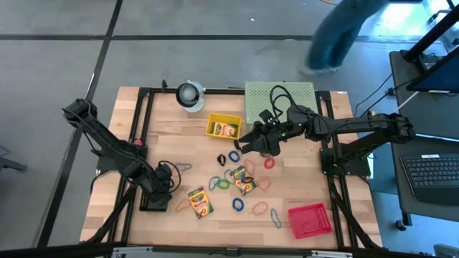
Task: Pick & Place Office Desk Supplies
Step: Put the yellow spring keychain into the black bin, then put the blue rubber band into the red bin
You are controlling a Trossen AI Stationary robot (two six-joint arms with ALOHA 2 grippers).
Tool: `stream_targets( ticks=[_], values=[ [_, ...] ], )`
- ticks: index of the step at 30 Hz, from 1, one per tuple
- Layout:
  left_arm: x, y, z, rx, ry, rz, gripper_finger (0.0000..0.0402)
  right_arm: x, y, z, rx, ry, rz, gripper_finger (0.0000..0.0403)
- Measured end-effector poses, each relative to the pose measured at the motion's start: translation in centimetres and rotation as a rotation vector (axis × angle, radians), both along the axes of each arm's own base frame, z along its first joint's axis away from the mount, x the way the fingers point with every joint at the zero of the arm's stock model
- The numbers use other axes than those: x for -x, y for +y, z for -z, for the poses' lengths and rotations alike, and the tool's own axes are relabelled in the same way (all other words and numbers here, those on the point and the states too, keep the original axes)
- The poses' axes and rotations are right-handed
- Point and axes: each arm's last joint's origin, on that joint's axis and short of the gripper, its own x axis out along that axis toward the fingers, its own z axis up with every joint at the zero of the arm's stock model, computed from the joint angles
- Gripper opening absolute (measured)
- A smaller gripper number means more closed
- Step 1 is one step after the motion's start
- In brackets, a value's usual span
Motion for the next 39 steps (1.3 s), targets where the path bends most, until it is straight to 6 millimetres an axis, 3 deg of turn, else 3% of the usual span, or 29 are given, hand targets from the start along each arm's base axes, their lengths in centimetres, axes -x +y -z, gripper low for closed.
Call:
stream_targets(
  ticks=[15, 30, 39],
  values=[
    [0.2, 0.2, 0.7, -0.018, 0.003, 0.051, 0.0008, 0.0, 0.0, 0.0, -0.009, 0.003, 0.004, 0.0318],
    [-0.3, 0.7, -0.3, 0.076, -0.011, 0.058, 0.0152, 0.0, 0.0, 0.0, -0.011, 0.004, 0.005, 0.0318],
    [-0.3, 2.1, -2.0, 0.167, -0.079, 0.048, 0.016, 0.0, 0.0, 0.0, -0.011, 0.004, 0.004, 0.0318]
  ],
)
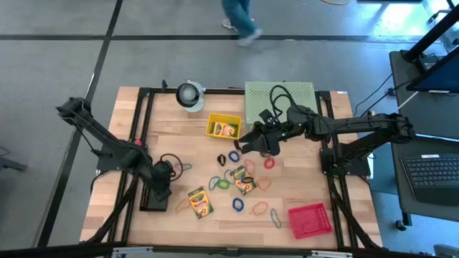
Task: Pick & Place Office Desk Supplies
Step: Put the blue rubber band into the red bin
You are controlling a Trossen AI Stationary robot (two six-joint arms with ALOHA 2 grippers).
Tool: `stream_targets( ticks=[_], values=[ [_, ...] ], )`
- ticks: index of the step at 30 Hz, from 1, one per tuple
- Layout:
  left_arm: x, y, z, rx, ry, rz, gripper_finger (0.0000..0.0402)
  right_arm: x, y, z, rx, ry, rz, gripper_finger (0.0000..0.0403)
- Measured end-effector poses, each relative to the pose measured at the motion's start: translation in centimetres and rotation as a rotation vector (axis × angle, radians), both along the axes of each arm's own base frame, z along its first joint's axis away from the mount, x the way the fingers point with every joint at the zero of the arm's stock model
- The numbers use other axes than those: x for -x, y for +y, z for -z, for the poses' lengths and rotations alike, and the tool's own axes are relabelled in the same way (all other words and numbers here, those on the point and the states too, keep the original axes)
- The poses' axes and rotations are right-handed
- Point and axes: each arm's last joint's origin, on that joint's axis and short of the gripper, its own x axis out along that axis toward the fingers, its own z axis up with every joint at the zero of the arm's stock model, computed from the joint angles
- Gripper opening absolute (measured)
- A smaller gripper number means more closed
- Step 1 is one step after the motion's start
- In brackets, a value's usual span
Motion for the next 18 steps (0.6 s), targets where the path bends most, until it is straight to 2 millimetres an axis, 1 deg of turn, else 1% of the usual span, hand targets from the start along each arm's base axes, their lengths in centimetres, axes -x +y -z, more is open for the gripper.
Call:
stream_targets(
  ticks=[5, 10, 14, 16, 18],
  values=[
    [-0.4, 0.9, -0.9, 0.008, -0.109, 0.011, 0.0141, 0.0, 0.0, 0.0, 0.0, 0.0, 0.0, 0.0318],
    [-2.2, 2.0, -1.7, -0.02, -0.282, -0.013, 0.0128, 0.0, 0.0, 0.0, 0.0, 0.0, 0.0, 0.0318],
    [-3.9, 3.5, -2.3, -0.106, -0.436, -0.057, 0.0122, 0.0, 0.0, 0.0, 0.001, 0.0, 0.009, 0.0318],
    [-4.4, 4.4, -2.3, -0.161, -0.462, -0.056, 0.0117, 0.0, 0.0, 0.0, 0.001, 0.0, 0.009, 0.0318],
    [-4.8, 5.4, -2.0, -0.22, -0.451, -0.032, 0.011, 0.0, 0.0, 0.0, 0.001, 0.0, 0.009, 0.0318]
  ],
)
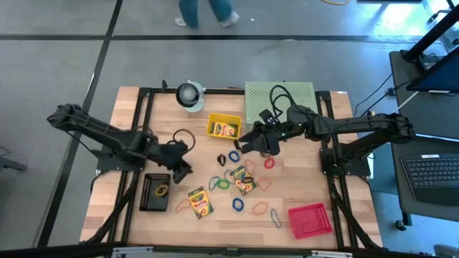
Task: Pick & Place Office Desk Supplies
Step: Put the blue rubber band into the red bin
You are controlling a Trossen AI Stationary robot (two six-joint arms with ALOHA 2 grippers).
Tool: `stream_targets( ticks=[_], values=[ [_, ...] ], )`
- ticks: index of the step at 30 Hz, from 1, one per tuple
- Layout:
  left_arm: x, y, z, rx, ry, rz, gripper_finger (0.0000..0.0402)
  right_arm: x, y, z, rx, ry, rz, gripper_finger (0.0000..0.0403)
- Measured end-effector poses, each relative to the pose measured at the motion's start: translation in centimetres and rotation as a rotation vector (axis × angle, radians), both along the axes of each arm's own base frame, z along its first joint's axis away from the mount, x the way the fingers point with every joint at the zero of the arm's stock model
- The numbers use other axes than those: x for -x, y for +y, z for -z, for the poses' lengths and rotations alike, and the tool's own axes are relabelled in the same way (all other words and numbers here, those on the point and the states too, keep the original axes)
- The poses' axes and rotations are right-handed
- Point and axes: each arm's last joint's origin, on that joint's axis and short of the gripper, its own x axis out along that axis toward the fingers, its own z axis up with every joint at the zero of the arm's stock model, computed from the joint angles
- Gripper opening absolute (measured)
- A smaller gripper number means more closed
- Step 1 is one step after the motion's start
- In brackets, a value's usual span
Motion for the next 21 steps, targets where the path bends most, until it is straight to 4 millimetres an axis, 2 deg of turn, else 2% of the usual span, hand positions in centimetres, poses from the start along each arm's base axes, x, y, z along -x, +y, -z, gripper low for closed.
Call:
stream_targets(
  ticks=[4, 9, 16, 21],
  values=[
    [-0.9, 1.7, 1.3, -0.093, 0.081, 0.072, 0.0097, 0.0, 0.0, 0.0, -0.004, 0.001, 0.0, 0.0318],
    [-2.3, 3.6, 3.4, -0.127, 0.184, 0.165, 0.0093, 0.0, 0.0, 0.0, -0.011, 0.004, 0.016, 0.0318],
    [-3.3, 5.5, 5.1, -0.097, 0.234, 0.232, 0.0132, 0.0, -0.1, 0.0, -0.015, 0.006, 0.018, 0.0318],
    [-3.0, 5.8, 5.6, -0.119, 0.272, 0.327, 0.0162, 0.0, -0.1, 0.1, -0.014, 0.012, 0.018, 0.0318]
  ],
)
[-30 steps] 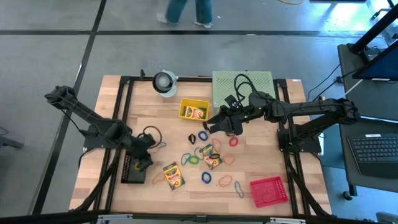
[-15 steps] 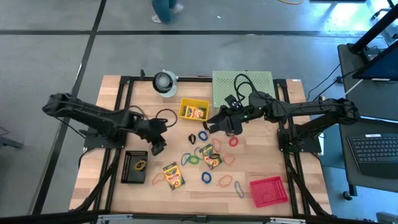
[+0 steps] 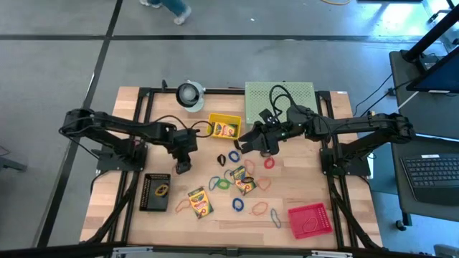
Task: Pick & Place Office Desk Supplies
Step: Put the blue rubber band into the red bin
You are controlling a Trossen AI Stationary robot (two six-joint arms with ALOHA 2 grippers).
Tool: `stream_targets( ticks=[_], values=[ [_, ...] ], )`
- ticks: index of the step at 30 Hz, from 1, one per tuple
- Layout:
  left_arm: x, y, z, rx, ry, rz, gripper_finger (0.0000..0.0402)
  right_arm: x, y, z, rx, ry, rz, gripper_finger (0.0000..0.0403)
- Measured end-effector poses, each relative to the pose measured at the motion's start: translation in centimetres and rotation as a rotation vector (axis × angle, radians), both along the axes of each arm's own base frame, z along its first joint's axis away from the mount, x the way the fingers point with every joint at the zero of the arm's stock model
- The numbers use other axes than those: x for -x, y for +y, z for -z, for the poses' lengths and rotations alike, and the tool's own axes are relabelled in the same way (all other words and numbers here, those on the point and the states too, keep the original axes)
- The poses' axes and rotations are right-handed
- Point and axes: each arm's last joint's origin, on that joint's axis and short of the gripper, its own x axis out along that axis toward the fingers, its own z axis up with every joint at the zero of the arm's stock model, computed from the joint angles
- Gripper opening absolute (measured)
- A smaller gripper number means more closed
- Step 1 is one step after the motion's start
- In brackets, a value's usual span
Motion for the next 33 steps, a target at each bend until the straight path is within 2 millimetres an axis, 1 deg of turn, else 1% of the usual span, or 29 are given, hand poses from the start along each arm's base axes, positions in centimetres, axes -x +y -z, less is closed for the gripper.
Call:
stream_targets(
  ticks=[4, 7, 16, 22, 31, 33],
  values=[
    [0.3, -0.4, 0.6, -0.05, 0.049, 0.117, 0.0175, 0.0, 0.0, 0.0, 0.0, 0.004, 0.0, 0.0318],
    [0.3, -0.6, 1.1, -0.099, 0.076, 0.153, 0.0178, 0.0, 0.0, 0.1, 0.0, 0.008, 0.0, 0.0318],
    [-0.3, -0.6, 1.9, -0.14, 0.086, 0.146, 0.0182, 0.0, 0.0, 0.1, 0.003, 0.007, 0.0, 0.0318],
    [-1.1, -0.7, 2.4, -0.102, 0.05, 0.161, 0.0193, 0.0, 0.0, 0.1, 0.002, 0.007, 0.0, 0.0318],
    [-1.5, -1.6, 4.5, -0.123, 0.143, 0.202, 0.0196, 0.0, 0.0, 0.1, 0.0, 0.008, 0.0, 0.0318],
    [-1.5, -1.7, 5.0, -0.136, 0.176, 0.18, 0.0196, 0.0, 0.0, 0.1, 0.0, 0.008, 0.0, 0.0318]
  ],
)
